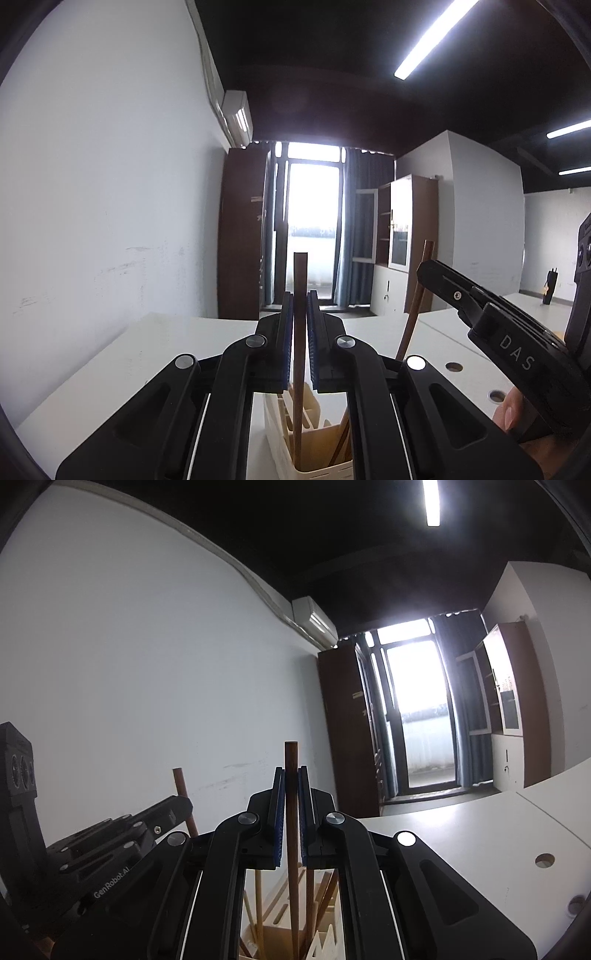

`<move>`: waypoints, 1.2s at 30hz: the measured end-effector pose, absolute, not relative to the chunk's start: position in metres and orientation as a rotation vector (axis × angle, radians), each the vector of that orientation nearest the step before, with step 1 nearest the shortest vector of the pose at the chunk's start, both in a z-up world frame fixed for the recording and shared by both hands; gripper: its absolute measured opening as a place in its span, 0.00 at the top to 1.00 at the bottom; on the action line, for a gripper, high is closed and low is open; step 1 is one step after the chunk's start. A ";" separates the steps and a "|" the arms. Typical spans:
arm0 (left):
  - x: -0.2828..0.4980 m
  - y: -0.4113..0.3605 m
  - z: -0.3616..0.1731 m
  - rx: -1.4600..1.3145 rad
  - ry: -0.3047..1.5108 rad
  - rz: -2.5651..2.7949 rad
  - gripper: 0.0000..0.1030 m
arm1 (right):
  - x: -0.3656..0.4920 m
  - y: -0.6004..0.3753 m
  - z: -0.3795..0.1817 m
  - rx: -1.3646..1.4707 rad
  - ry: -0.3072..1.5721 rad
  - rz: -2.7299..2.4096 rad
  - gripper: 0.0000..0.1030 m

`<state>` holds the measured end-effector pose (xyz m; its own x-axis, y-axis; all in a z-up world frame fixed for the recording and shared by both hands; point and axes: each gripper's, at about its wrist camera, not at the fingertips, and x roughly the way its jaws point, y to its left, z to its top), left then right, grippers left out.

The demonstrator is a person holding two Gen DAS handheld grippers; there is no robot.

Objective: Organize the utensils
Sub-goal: 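Lower both brown chopsticks into the holder opening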

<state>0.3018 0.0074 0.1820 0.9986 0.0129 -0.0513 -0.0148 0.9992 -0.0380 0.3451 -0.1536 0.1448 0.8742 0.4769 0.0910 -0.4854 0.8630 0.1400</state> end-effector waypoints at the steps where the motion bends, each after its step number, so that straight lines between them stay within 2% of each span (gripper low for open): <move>1: 0.304 0.009 0.181 -0.038 0.063 0.013 0.93 | 0.345 -0.152 0.144 0.152 -0.044 0.507 0.93; 27: 0.347 0.039 0.144 -0.063 0.274 -0.045 0.93 | 0.365 -0.130 0.109 0.045 0.216 0.507 0.93; 36: 0.354 0.041 0.131 -0.052 0.306 -0.048 0.93 | 0.365 -0.129 0.104 0.025 0.230 0.487 0.92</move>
<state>0.3541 0.0411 0.1308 0.9526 -0.0549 -0.2994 0.0392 0.9975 -0.0581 0.3651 -0.1294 0.1042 0.8583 0.4669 -0.2129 -0.4613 0.8838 0.0782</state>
